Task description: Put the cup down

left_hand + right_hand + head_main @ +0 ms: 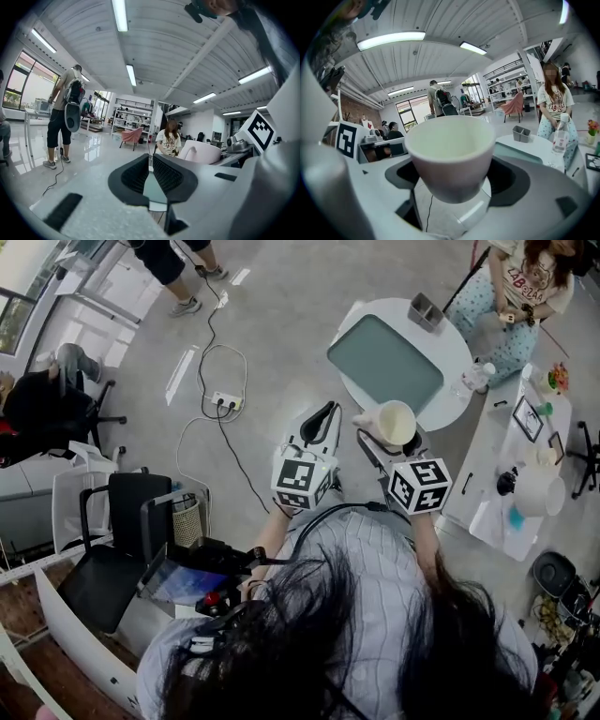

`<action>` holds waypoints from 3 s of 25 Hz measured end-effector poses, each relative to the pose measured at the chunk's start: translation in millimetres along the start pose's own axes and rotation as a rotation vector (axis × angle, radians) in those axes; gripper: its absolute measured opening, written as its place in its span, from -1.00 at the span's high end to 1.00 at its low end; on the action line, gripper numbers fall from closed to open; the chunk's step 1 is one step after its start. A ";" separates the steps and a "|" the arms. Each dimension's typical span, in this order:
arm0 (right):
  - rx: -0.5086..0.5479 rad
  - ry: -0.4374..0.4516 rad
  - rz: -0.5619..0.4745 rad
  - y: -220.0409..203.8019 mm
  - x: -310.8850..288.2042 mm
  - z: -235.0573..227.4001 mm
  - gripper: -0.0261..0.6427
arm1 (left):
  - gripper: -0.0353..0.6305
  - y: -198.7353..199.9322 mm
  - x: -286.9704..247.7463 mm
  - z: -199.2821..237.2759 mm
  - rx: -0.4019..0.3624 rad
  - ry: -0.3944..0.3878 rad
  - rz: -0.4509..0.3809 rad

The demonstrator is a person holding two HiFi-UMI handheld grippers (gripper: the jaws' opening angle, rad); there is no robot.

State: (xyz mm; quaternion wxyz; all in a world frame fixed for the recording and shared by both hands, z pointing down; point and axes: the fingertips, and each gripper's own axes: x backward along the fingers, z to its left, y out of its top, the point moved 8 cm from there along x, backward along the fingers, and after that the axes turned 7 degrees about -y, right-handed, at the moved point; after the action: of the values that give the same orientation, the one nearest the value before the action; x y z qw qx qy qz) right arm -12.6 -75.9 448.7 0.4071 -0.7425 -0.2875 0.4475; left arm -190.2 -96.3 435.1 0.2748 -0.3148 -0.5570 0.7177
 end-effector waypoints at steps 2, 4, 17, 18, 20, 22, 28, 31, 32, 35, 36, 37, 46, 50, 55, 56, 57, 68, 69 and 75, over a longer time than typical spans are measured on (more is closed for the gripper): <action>0.002 -0.016 0.006 0.7 -1.5 -3.1 -0.31 | 0.78 -1.9 -4.9 4.5 0.012 -0.003 0.004; -0.001 -0.034 0.009 0.7 -2.0 -8.5 -0.31 | 0.78 -4.1 -10.1 6.5 0.026 -0.010 0.011; -0.005 -0.106 0.018 17.5 -28.5 -61.5 -0.31 | 0.78 -14.3 -63.3 11.9 0.056 -0.040 0.069; -0.003 -0.109 0.017 19.5 -31.9 -66.5 -0.31 | 0.78 -12.8 -69.4 12.4 0.049 -0.042 0.068; 0.003 -0.113 0.015 24.1 -39.1 -76.6 -0.31 | 0.78 -8.7 -82.0 13.3 0.035 -0.045 0.067; 0.001 -0.113 0.018 28.2 -47.3 -87.7 -0.31 | 0.78 -6.0 -94.8 14.2 0.028 -0.047 0.071; -0.005 -0.115 0.040 38.5 -79.0 -125.6 -0.31 | 0.78 -9.8 -135.9 20.6 0.026 -0.047 0.104; -0.003 -0.114 0.054 38.8 -95.3 -141.7 -0.31 | 0.78 -12.3 -150.9 23.6 0.024 -0.044 0.120; -0.006 -0.113 0.061 37.9 -100.6 -146.4 -0.31 | 0.78 -12.9 -154.9 24.6 0.023 -0.044 0.126; -0.026 -0.109 0.081 36.5 -118.1 -160.0 -0.31 | 0.78 -13.2 -167.3 29.3 0.019 -0.041 0.133; -0.031 -0.108 0.086 36.4 -124.1 -164.2 -0.31 | 0.78 -13.0 -171.3 31.2 0.017 -0.039 0.134; -0.032 -0.107 0.092 36.0 -130.0 -168.2 -0.31 | 0.78 -12.9 -175.0 33.0 0.016 -0.036 0.135; 0.032 -0.120 0.175 18.4 -181.4 -202.1 -0.31 | 0.78 -21.2 -202.8 48.8 0.046 -0.007 0.168; 0.026 -0.114 0.183 5.2 -199.6 -212.2 -0.31 | 0.78 -22.9 -212.2 52.6 0.040 -0.002 0.183; 0.041 -0.109 0.222 -6.8 -224.0 -221.8 -0.31 | 0.78 -23.9 -220.3 57.3 0.032 -0.002 0.205; 0.044 -0.110 0.229 -8.2 -229.0 -223.1 -0.31 | 0.78 -24.2 -220.6 58.7 0.030 0.000 0.211; 0.045 -0.111 0.235 -9.5 -233.9 -224.2 -0.31 | 0.78 -24.6 -220.5 60.4 0.029 0.003 0.216; 0.036 -0.113 0.281 -17.9 -274.6 -233.1 -0.31 | 0.78 -28.4 -230.1 69.2 0.039 0.020 0.244; 0.036 -0.113 0.287 -19.6 -276.1 -233.4 -0.31 | 0.78 -28.4 -232.1 68.8 0.040 0.018 0.242; 0.052 -0.117 0.314 -30.2 -278.6 -235.0 -0.31 | 0.78 -29.3 -243.4 67.8 0.040 0.000 0.249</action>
State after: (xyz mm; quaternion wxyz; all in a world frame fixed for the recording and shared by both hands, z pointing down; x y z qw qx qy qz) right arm 75.8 -362.7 657.6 0.3337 -0.7402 -0.1797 0.5553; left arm -81.9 -313.5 511.4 0.1895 -0.3760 -0.4994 0.7572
